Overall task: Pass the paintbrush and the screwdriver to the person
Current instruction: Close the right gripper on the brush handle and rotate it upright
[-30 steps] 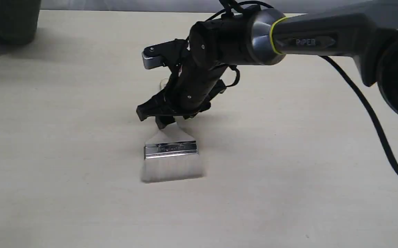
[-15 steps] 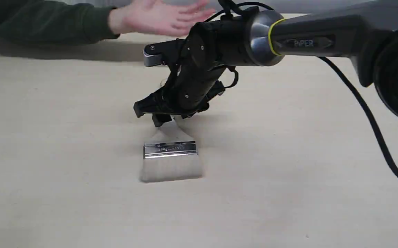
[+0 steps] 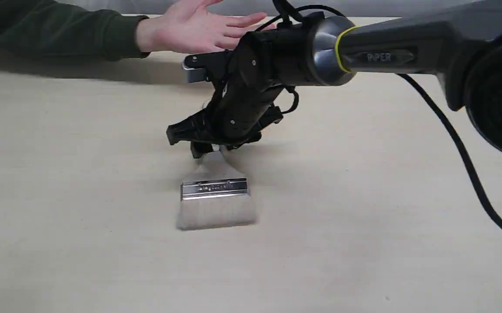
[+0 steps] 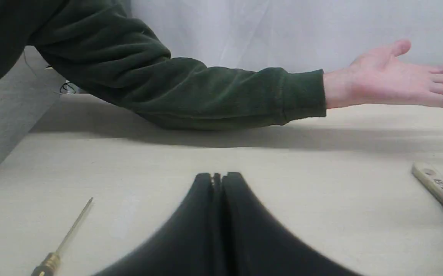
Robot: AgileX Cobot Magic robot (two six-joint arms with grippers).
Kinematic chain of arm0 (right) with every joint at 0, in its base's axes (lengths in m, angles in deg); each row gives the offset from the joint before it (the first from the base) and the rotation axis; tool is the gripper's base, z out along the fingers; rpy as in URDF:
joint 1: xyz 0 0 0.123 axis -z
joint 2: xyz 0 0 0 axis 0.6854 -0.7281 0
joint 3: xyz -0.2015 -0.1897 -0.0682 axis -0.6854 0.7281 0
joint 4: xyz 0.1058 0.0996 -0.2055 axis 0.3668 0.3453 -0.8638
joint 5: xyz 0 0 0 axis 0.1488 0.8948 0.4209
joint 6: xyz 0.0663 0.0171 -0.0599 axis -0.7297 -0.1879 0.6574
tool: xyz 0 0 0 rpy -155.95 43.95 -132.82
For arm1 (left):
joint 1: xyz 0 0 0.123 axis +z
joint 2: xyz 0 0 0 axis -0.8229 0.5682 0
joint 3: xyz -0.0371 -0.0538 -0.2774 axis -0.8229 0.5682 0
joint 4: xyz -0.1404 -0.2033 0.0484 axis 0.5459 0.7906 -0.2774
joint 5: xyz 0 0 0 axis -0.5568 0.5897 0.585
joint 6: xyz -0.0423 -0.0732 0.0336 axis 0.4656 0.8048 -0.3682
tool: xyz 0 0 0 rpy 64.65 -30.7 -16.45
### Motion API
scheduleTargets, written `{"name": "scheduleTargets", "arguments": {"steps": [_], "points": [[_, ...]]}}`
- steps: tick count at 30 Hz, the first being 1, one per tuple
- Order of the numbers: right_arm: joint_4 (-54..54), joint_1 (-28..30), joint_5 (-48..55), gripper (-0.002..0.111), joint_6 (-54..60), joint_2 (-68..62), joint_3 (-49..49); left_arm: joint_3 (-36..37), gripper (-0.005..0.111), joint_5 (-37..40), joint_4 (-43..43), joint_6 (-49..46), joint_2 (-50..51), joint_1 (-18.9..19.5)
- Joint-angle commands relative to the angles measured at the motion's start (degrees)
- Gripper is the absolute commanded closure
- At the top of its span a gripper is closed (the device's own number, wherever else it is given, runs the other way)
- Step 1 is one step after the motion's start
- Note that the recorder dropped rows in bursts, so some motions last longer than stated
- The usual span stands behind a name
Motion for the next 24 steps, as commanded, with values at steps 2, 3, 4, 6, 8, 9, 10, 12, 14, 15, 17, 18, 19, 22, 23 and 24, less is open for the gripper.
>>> {"name": "scheduleTargets", "arguments": {"steps": [2,3,4,6,8,9,10,12,14,15,17,18,19,22,23,24], "points": [[0.0,0.0,2.6,0.051,-0.4,-3.6,-2.4,0.1,0.107,-0.7,0.1,0.1,-0.1,-0.4],[0.0,0.0,3.2,0.051,-0.4,-4.0,-3.0,0.1,0.107,-0.7,0.1,0.1,-0.1,-0.4],[-0.1,0.0,4.1,0.052,-0.4,-4.7,-3.7,0.1,0.107,-0.7,0.1,0.1,-0.1,-0.4],[-1.1,0.0,6.0,0.054,-0.5,-5.2,-4.7,0.1,0.107,-0.7,0.1,0.1,-0.1,-0.4],[-4.2,0.0,7.5,0.059,-2.7,-5.4,-5.0,0.1,0.107,-0.7,0.1,0.1,-0.1,-0.4],[-5.8,0.0,8.5,0.062,-3.3,-5.4,-5.3,0.1,0.107,-0.7,0.1,0.1,-0.1,-0.4],[-6.8,0.0,9.5,0.064,-3.3,-5.4,-5.4,0.1,0.107,-0.7,0.1,0.1,-0.1,-0.4],[-8.4,0.0,11.8,0.064,-3.3,-5.4,-5.6,0.1,0.107,-0.7,0.1,0.1,-0.1,-0.4],[-9.1,0.0,13.8,0.064,-3.3,-5.4,-5.6,0.1,0.107,-0.5,0.3,0.1,-0.1,-0.4],[-9.1,0.0,14.7,0.064,-2.9,-5.4,-5.6,0.1,0.107,-0.5,0.3,0.1,-0.1,-0.4],[-9.1,0.0,16.4,0.064,-2.1,-5.4,-5.6,0.1,0.107,-0.5,0.3,0.1,-0.1,-0.4],[-9.1,0.0,17.1,0.064,-1.9,-5.4,-5.6,0.1,0.107,-0.5,0.3,0.1,-0.1,-0.4],[-8.8,0.0,17.8,0.064,-1.3,-5.4,-5.6,0.1,0.107,-0.5,0.3,0.1,-0.1,-0.4],[-8.3,0.0,20.2,0.064,-0.1,-5.4,-5.6,0.1,0.107,-0.5,0.3,0.1,-0.1,-0.4],[-8.3,0.0,20.7,0.064,0.0,-5.4,-5.6,0.1,0.107,-0.5,0.3,0.1,-0.1,-0.4],[-8.3,0.0,21.5,0.064,0.1,-5.4,-5.6,0.1,0.107,-0.5,0.3,0.1,-0.1,-0.4]]}}
